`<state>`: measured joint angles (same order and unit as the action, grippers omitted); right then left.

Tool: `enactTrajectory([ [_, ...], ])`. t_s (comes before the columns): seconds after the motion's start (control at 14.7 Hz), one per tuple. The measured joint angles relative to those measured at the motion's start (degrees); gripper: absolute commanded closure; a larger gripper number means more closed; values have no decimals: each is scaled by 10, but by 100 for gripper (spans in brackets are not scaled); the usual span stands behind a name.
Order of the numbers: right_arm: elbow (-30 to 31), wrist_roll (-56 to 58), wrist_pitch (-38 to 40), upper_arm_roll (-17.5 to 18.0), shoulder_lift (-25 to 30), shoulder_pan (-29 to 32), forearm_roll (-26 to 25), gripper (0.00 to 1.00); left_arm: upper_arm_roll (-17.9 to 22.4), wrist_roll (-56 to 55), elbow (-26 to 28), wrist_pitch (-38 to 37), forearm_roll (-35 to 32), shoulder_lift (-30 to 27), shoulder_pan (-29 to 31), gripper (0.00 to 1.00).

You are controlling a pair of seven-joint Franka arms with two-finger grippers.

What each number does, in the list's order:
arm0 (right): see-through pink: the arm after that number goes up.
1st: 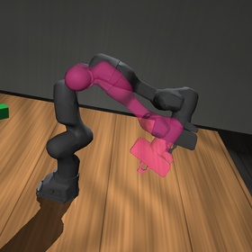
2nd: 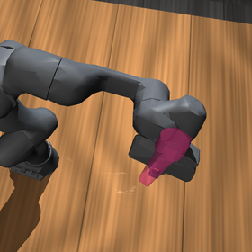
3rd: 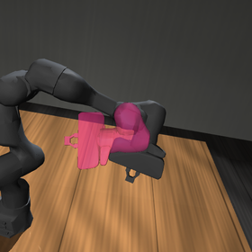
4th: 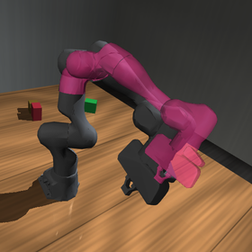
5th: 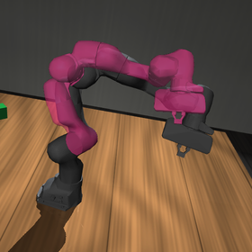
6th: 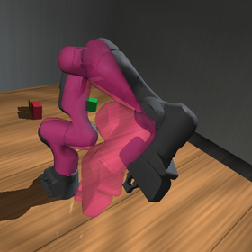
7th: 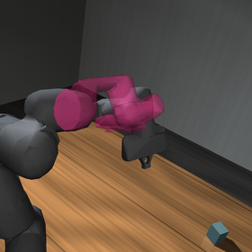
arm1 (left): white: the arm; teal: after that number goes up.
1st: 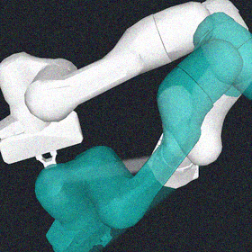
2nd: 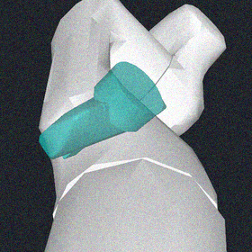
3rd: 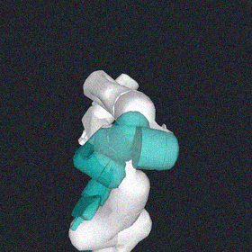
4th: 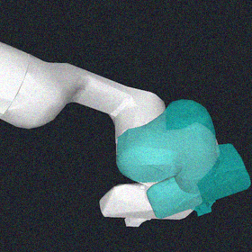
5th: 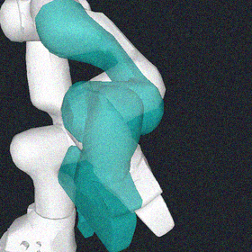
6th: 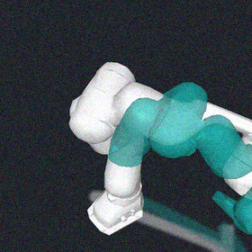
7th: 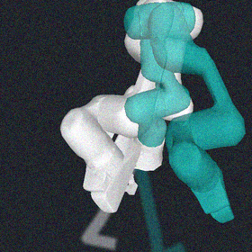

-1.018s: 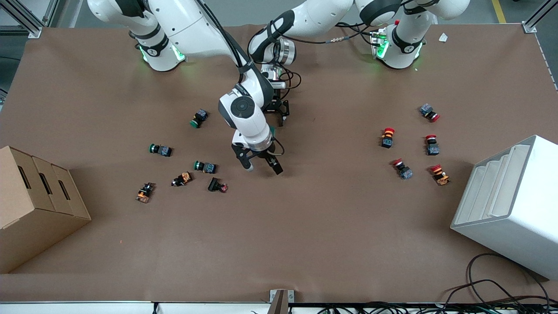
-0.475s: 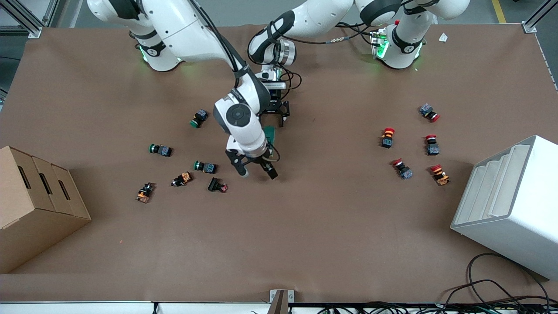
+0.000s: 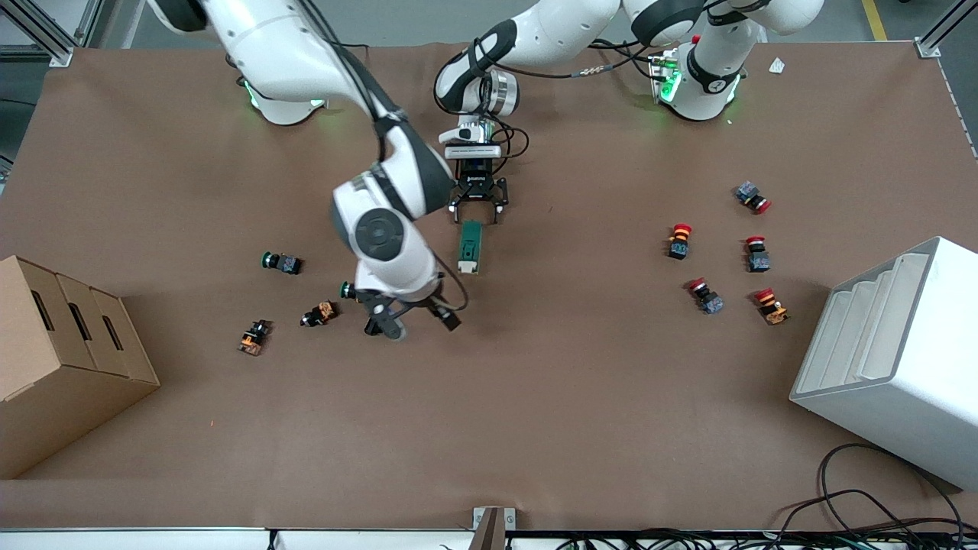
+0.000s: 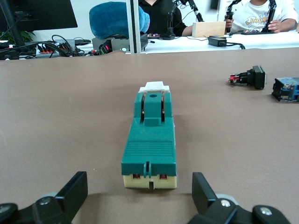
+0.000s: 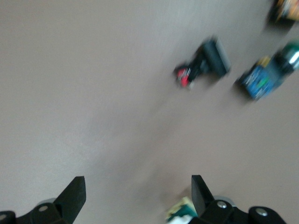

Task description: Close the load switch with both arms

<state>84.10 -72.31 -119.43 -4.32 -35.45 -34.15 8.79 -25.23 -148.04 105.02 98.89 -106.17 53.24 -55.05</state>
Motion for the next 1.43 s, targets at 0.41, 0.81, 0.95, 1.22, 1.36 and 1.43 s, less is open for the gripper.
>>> enactTrajectory([
  [0.41,-3,304,169,-2,86,119,-2,0,-44,125,-107,1,198,-26,7,2],
  [0.81,-3,584,285,-5,158,226,-64,0,-65,356,-231,1,451,-141,88,2],
  [0.95,-3,646,305,-6,174,259,-67,0,-70,453,-245,2,543,-190,138,1],
  [1.22,-3,711,325,-6,199,314,-68,0,-73,622,-253,2,680,-278,242,1],
  [1.36,-3,722,334,-6,210,326,-69,0,-73,704,-256,2,734,-307,299,0],
  [1.43,-3,723,340,-6,215,328,-70,0,-73,746,-256,2,753,-319,331,0],
])
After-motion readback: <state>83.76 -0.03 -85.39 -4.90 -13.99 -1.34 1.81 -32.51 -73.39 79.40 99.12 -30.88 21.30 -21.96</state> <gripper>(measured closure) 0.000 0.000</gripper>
